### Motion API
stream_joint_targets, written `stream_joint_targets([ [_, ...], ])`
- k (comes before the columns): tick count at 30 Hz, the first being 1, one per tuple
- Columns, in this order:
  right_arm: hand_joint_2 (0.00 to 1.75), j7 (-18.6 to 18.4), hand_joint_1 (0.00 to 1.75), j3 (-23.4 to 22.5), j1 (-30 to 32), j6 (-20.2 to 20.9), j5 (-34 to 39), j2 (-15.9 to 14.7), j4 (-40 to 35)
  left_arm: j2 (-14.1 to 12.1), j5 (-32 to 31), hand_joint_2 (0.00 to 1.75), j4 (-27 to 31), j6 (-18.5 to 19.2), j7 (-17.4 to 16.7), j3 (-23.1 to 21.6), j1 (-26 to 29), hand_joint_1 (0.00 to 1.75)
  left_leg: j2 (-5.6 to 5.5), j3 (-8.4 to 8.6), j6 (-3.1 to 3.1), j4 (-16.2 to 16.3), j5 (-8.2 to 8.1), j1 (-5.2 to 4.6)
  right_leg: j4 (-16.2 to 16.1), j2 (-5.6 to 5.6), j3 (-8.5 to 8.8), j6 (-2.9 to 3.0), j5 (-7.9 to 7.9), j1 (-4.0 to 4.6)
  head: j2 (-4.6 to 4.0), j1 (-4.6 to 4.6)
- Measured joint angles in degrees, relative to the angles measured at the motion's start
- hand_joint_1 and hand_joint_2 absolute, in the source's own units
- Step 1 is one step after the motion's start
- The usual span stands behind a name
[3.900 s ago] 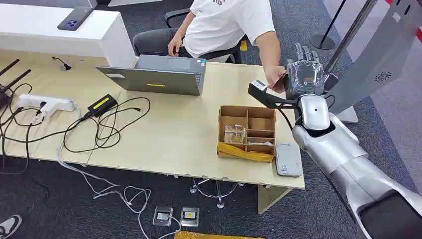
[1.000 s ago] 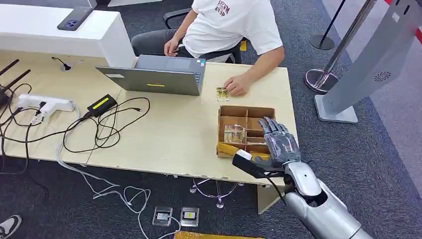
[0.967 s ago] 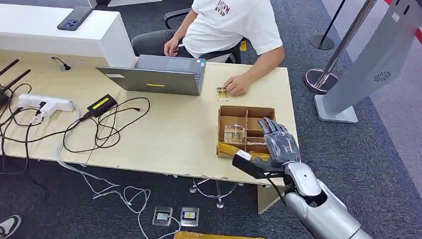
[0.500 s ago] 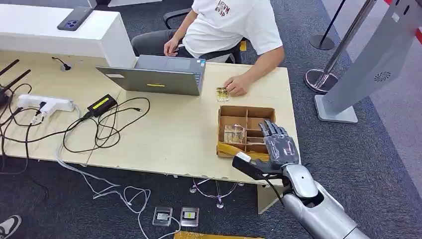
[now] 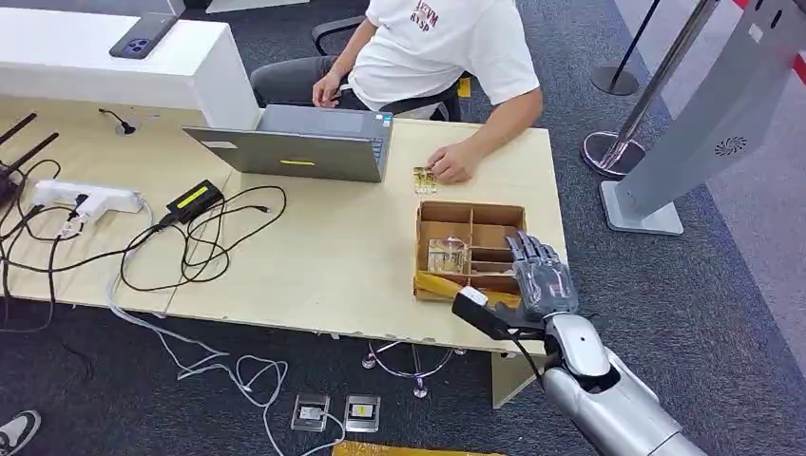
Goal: Pass the card to the sensor for recognition and then transmit it.
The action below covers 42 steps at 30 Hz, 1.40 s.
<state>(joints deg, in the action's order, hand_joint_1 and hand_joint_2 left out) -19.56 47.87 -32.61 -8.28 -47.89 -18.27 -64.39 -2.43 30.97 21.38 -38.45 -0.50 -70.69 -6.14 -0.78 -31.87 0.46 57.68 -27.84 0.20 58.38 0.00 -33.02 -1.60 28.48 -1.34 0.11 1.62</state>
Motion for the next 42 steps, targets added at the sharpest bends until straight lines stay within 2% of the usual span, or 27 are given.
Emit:
stream_joint_targets([
  [14, 1.75, 0.0, 0.0, -0.55, 0.0, -0.35, 0.22, 0.02, 2.16, 0.0, -0.02, 0.0, 0.42, 0.0, -0.02, -0.02, 0.06, 0.0, 0.0, 0.0, 0.0, 0.0, 0.0, 0.0, 0.0, 0.0, 0.0, 0.0, 0.0, 0.0, 0.0, 0.0],
  [15, 1.75, 0.02, 0.12, -0.55, 0.0, -0.35, 0.2, 0.02, 2.27, -0.02, -0.07, 0.0, 0.48, 0.0, -0.02, -0.02, 0.07, 0.0, 0.0, 0.0, 0.0, 0.0, 0.0, 0.0, 0.0, 0.0, 0.0, 0.0, 0.0, 0.0, 0.0, 0.0],
  [16, 1.75, 0.02, 1.64, -0.55, 0.0, -0.35, 0.2, 0.02, 2.42, -0.02, -0.18, 0.0, 0.48, 0.02, -0.02, -0.02, 0.07, 0.0, 0.0, 0.0, 0.0, 0.0, 0.0, 0.0, 0.0, 0.0, 0.0, 0.0, 0.0, 0.0, 0.0, 0.0],
  [18, 1.75, 0.04, 1.75, -0.52, 0.0, -0.35, 0.22, 0.02, 2.56, 0.0, -0.17, 0.0, 0.48, 0.02, -0.02, -0.02, 0.07, 0.0, 0.0, 0.0, 0.0, 0.0, 0.0, 0.0, 0.0, 0.0, 0.0, 0.0, 0.0, 0.0, 0.0, 0.0],
  [38, 1.75, 1.03, 1.75, -0.59, -0.63, -1.57, 0.87, 0.5, 3.39, -0.02, 0.5, 0.0, 0.66, -0.02, 0.0, -0.04, 0.05, 0.0, 0.0, 0.0, 0.0, 0.0, 0.0, 0.0, 0.0, 0.0, 0.01, 0.0, 0.0, 0.0, 0.0, 0.02],
  [39, 1.75, 1.03, 1.69, -0.59, -0.67, -1.57, 0.9, 0.5, 3.41, -0.02, 0.35, 0.0, 0.66, 0.0, 0.0, -0.04, 0.05, 0.0, 0.0, 0.0, 0.0, 0.0, 0.0, 0.0, 0.0, 0.0, 0.01, 0.0, 0.0, 0.0, 0.0, 0.0],
  [41, 1.75, 1.03, 1.69, -0.59, -0.81, -1.57, 0.96, 0.57, 3.47, -0.02, 0.22, 0.0, 0.66, 0.0, 0.04, -0.04, 0.05, 0.0, 0.0, 0.0, 0.0, 0.0, 0.0, 0.0, 0.0, 0.0, 0.01, 0.0, 0.0, 0.0, 0.0, 0.0],
  [42, 1.75, 1.05, 1.61, -0.59, -0.89, -1.57, 1.07, 0.79, 3.54, 0.0, 0.15, 0.0, 0.66, 0.0, 0.07, -0.04, 0.05, 0.0, 0.0, 0.0, 0.0, 0.0, 0.0, 0.0, 0.0, 0.0, 0.01, 0.0, 0.0, 0.0, 0.0, 0.0],
])
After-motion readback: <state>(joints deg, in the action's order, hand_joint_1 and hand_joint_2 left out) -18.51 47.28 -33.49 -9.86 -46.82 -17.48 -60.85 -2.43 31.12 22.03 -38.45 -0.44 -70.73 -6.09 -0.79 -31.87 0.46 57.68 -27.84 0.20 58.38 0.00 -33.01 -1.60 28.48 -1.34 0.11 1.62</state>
